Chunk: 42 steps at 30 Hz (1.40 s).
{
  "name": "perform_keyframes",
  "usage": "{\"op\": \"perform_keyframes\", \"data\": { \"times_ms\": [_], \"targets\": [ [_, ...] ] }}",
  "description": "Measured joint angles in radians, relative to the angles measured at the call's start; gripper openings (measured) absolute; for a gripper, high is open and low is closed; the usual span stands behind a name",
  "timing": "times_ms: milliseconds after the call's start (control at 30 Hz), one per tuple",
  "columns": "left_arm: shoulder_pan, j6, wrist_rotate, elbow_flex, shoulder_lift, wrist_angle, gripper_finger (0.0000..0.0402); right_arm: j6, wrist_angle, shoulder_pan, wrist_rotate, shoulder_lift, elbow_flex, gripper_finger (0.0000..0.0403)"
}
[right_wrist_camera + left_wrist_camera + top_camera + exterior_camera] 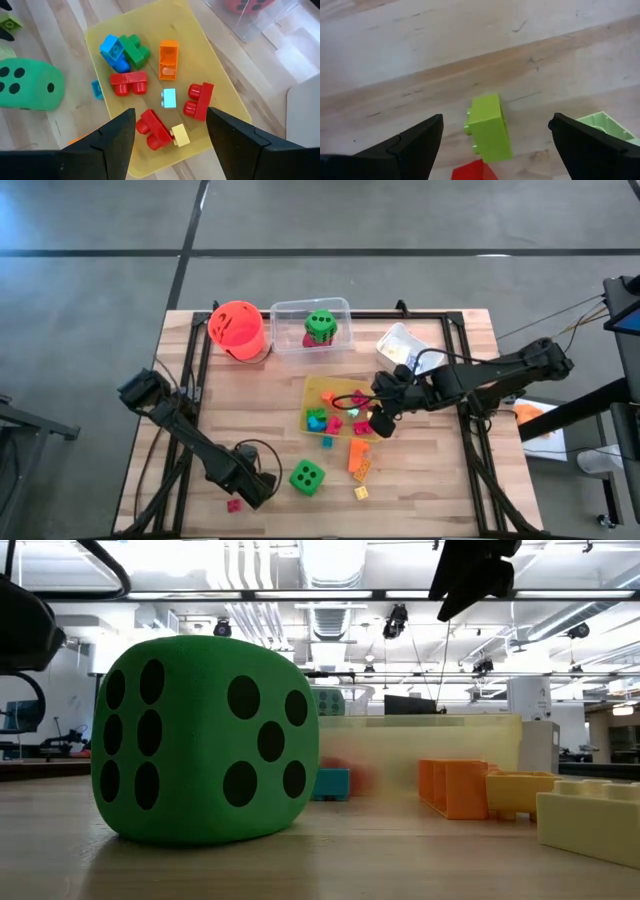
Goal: Pick & Place Toys
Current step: Put the light green game piece into the yellow bin
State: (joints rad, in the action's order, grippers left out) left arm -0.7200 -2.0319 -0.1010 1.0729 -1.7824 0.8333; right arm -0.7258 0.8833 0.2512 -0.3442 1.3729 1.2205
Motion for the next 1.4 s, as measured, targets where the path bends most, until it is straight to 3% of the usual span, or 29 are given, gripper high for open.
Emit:
{"op": "perform_keyframes", "data": {
  "times_ms": [633, 867, 1200, 1400],
  "targets": [
    [-0.006, -0.007, -0.013, -0.065, 0.001, -0.129, 0.035, 0.028, -0.001, 0.0, -0.033, 0.01, 0.0, 0.0239],
    [-0.006, -0.007, -0.015, -0.065, 0.001, -0.128, 0.0261, 0.03, -0.001, 0.0, -0.032, 0.01, 0.0, 0.0239],
    [-0.006, 0.001, -0.023, -0.066, 0.013, -0.146, 0.009, 0.038, -0.001, 0.0, -0.032, 0.01, -0.002, 0.0239],
    [-0.006, 0.017, -0.006, -0.066, 0.055, -0.128, 0.0079, 0.039, 0.0, 0.0, -0.032, 0.01, -0.002, 0.0239]
  ]
}}
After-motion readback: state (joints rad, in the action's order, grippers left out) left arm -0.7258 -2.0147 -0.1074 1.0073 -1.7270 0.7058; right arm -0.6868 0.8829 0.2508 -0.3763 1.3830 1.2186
